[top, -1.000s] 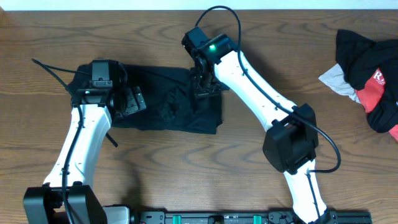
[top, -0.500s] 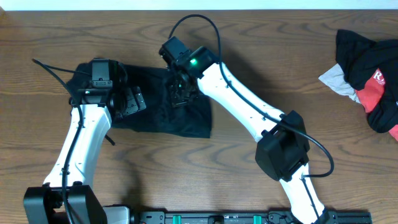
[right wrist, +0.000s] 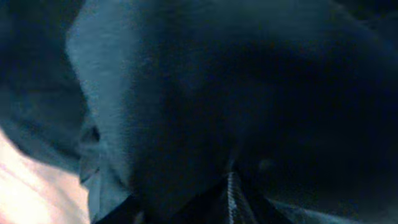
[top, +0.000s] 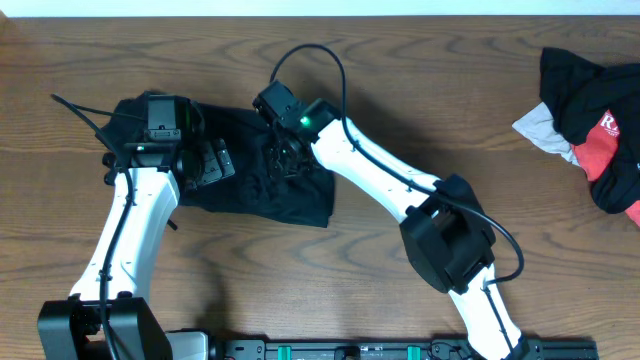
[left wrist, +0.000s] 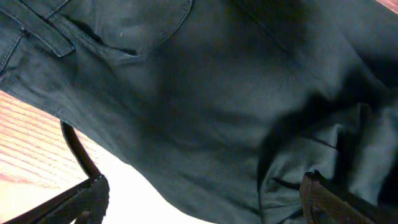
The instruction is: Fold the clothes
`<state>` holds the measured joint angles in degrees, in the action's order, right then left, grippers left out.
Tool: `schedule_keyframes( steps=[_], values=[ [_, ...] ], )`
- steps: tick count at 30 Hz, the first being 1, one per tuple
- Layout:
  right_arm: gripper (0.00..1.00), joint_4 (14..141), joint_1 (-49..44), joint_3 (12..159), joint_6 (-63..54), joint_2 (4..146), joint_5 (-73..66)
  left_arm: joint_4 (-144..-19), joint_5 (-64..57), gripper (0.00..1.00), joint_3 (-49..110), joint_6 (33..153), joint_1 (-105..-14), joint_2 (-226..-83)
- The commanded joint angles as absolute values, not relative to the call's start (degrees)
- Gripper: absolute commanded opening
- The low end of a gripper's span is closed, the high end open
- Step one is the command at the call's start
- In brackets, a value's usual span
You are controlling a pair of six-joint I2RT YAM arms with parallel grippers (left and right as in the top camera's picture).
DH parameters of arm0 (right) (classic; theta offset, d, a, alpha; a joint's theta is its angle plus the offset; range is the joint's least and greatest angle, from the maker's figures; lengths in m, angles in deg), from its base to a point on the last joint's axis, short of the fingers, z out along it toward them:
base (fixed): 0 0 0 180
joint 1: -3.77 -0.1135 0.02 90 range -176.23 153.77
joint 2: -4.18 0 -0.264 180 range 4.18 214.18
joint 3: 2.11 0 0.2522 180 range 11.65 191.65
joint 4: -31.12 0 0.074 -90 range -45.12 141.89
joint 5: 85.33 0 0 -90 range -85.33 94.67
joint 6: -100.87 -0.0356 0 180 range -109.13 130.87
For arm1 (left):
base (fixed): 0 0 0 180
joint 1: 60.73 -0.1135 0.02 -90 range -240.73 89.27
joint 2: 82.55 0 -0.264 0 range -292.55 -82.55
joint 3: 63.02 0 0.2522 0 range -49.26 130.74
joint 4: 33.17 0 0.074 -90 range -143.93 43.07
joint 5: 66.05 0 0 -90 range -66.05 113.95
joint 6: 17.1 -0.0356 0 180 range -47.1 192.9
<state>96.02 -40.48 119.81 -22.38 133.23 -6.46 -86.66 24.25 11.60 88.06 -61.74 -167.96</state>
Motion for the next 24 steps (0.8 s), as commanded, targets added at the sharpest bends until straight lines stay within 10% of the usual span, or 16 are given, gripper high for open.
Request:
schedule_keyframes(
  steps=[1,8,16,24],
  values=[
    [0.40,94.4,-41.0,116.7,-24.5,132.9,-6.7,-86.7,25.1,0.98,11.0,87.9,-61.7,-168.5],
    [0.53,93.5,-41.0,116.4,-24.1,132.8,-6.4,-86.8,25.1,0.98,11.0,87.9,-61.7,-168.5],
    [0.99,99.0,-37.9,122.4,-18.5,127.5,0.8,-87.1,25.1,0.98,11.0,87.9,-61.7,-168.5],
    [0.99,102.2,-30.5,124.9,-15.5,119.9,0.9,-89.4,19.6,0.98,11.0,87.9,-61.7,-167.5]
  ],
)
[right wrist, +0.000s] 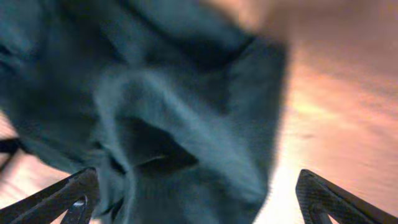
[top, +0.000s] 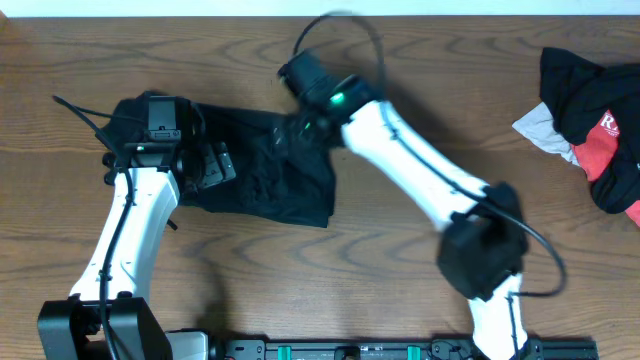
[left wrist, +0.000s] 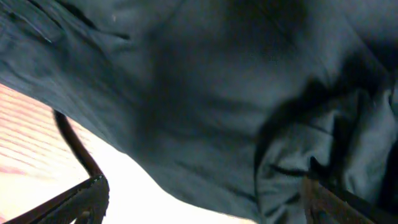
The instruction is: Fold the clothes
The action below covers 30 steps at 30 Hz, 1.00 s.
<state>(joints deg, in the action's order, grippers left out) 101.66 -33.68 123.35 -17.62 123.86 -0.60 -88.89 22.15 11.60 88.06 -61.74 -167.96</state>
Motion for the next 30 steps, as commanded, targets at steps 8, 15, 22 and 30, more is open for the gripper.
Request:
schedule_keyframes(
  steps=[8,15,22,30],
  values=[
    [0.99,107.7,-16.7,124.8,-12.4,118.3,0.8,-91.9,18.4,0.98,11.1,82.8,-58.5,-160.6],
    [0.99,112.0,-8.4,124.0,-9.1,118.9,0.8,-88.6,18.3,0.98,11.1,86.6,-54.1,-156.9],
    [0.99,111.5,-5.5,121.3,-7.0,118.9,0.8,-87.8,12.6,0.30,11.1,83.2,-50.5,-157.1],
    [0.99,109.1,-5.4,117.6,-6.2,118.9,0.8,-80.2,21.5,0.06,10.9,81.3,-42.3,-157.8]
  ],
)
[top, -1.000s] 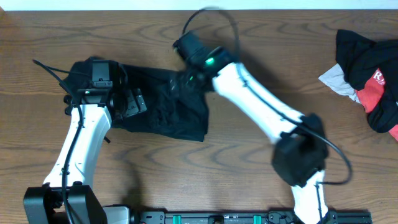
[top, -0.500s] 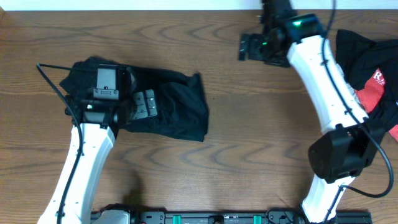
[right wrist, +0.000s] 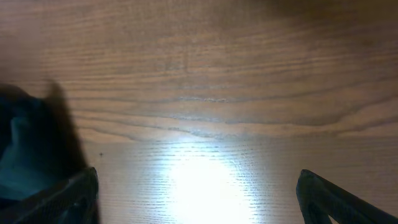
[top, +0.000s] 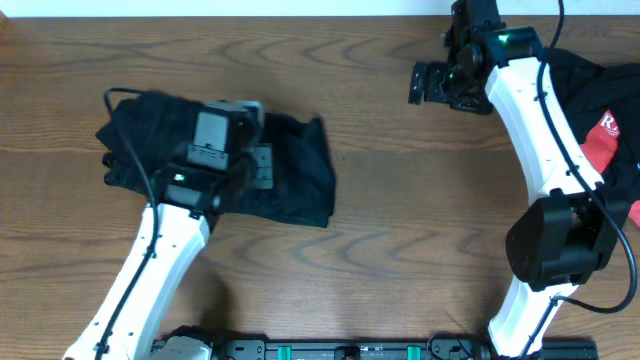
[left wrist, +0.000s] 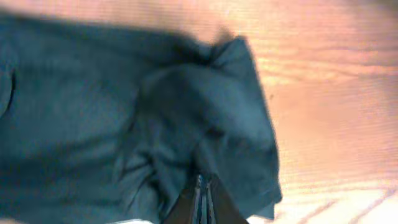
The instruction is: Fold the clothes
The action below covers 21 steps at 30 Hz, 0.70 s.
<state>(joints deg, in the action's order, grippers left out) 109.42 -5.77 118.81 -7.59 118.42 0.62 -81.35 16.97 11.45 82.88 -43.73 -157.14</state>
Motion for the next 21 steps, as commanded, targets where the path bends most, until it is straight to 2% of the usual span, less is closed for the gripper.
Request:
schedule_keyframes(
  steps=[1,14,21],
  values=[
    [0.99,108.8,-5.4,117.0,-6.2,118.9,0.8,-79.3,22.9,0.06,10.9,81.3,-41.6,-158.3],
    [0.99,107.9,-5.4,115.9,-5.7,118.9,0.8,-77.0,24.7,0.06,10.2,83.1,-37.5,-170.2],
    [0.99,107.9,-5.4,115.9,-5.7,118.9,0.8,-81.3,24.6,0.06,10.2,88.5,-37.6,-176.5]
  ],
)
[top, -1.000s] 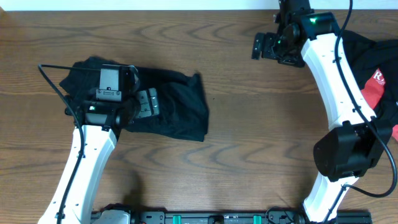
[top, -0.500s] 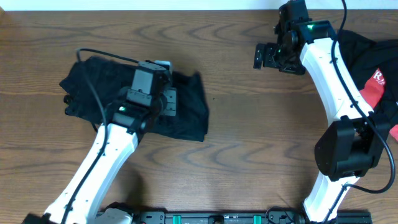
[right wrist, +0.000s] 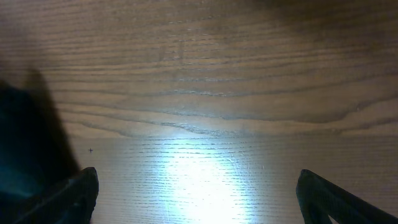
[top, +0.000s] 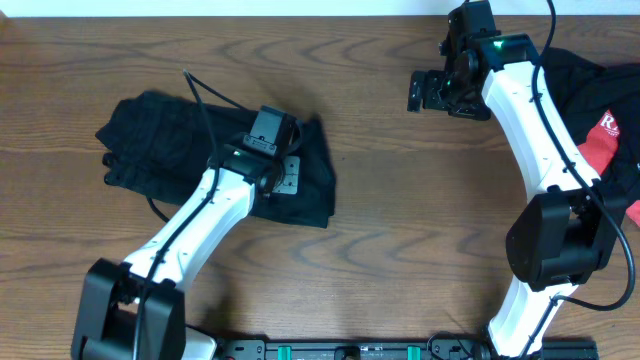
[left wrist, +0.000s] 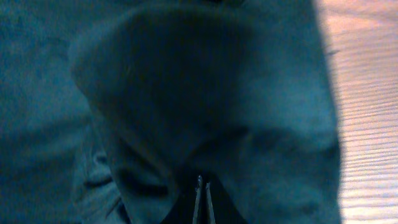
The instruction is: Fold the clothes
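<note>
A black garment (top: pixel 160 140) lies bunched and partly folded on the left half of the table. My left gripper (top: pixel 288 178) is down on the garment's right part. In the left wrist view its fingertips (left wrist: pixel 202 182) are shut together against dark rumpled cloth (left wrist: pixel 186 93), and no cloth shows between them. My right gripper (top: pixel 418 90) hangs open far from the garment, over bare wood near the table's back edge. Its fingers (right wrist: pixel 78 196) stand wide apart around the gripper's middle (right wrist: pixel 198 174) with nothing in between.
A pile of black, red and grey clothes (top: pixel 590 110) lies at the right edge, just behind the right arm. The wooden table (top: pixel 400 250) shows bare between the garment and that pile. A dark blurred shape (right wrist: pixel 25 137) fills the left edge of the right wrist view.
My left gripper, still shut, has moved a little right and come down close onto the garment's right part. The cloth now fills its view. The right arm has hardly moved.
First the left gripper was open at the garment's left part and the right gripper was buried in its middle. Then the right gripper was open at the garment's upper right. Later it hung far right, and the left was shut over the right half, now low on it.
</note>
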`<state>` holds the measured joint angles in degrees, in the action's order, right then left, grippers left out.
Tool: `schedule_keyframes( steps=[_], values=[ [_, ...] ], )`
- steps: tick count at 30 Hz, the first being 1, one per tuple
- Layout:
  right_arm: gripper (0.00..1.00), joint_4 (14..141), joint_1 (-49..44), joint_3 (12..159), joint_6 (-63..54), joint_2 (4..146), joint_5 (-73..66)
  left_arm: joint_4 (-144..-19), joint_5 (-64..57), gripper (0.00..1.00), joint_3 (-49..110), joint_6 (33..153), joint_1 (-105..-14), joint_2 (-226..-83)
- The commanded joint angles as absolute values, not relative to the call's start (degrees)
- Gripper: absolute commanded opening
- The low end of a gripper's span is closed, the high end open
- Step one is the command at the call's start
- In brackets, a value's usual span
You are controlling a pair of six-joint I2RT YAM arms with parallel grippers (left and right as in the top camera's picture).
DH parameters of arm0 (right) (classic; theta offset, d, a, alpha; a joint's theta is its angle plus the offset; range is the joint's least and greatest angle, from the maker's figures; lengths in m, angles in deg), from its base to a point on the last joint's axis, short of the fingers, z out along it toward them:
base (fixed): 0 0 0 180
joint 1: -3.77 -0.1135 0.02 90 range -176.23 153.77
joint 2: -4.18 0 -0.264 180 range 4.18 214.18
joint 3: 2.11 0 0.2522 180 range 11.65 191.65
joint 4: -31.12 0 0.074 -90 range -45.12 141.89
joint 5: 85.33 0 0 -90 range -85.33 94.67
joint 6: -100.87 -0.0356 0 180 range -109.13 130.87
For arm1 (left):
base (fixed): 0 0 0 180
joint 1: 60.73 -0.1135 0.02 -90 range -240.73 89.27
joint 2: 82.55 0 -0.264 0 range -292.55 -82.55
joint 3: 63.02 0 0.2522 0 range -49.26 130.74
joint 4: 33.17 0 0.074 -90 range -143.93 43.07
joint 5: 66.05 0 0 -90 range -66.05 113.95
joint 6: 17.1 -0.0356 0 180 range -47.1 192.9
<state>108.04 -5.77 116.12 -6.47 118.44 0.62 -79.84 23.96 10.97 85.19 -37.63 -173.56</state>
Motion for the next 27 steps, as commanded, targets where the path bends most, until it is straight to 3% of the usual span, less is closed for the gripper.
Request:
schedule_keyframes(
  steps=[1,16,24,25,26,27],
  values=[
    [0.99,107.9,-5.4,115.9,-5.7,118.9,0.8,-81.8,24.6,0.06,10.2,88.6,-37.5,-177.6],
    [0.99,108.2,-5.4,115.9,-5.7,118.9,0.4,-81.8,26.2,0.06,10.3,90.8,-37.9,-186.2],
    [0.99,111.6,-7.0,115.4,6.3,118.9,-20.1,-83.1,28.2,0.07,11.5,90.6,-38.0,-176.4],
    [0.99,111.9,-7.5,115.0,8.0,118.9,-22.0,-83.1,29.0,0.17,11.6,90.6,-38.0,-174.1],
    [0.99,112.3,-8.0,114.4,9.3,118.9,-23.8,-83.1,29.5,0.42,11.6,90.6,-38.0,-172.2],
    [0.99,112.4,-8.4,113.6,9.8,118.9,-25.0,-83.1,30.0,0.58,11.6,90.6,-38.1,-170.3]
  ],
)
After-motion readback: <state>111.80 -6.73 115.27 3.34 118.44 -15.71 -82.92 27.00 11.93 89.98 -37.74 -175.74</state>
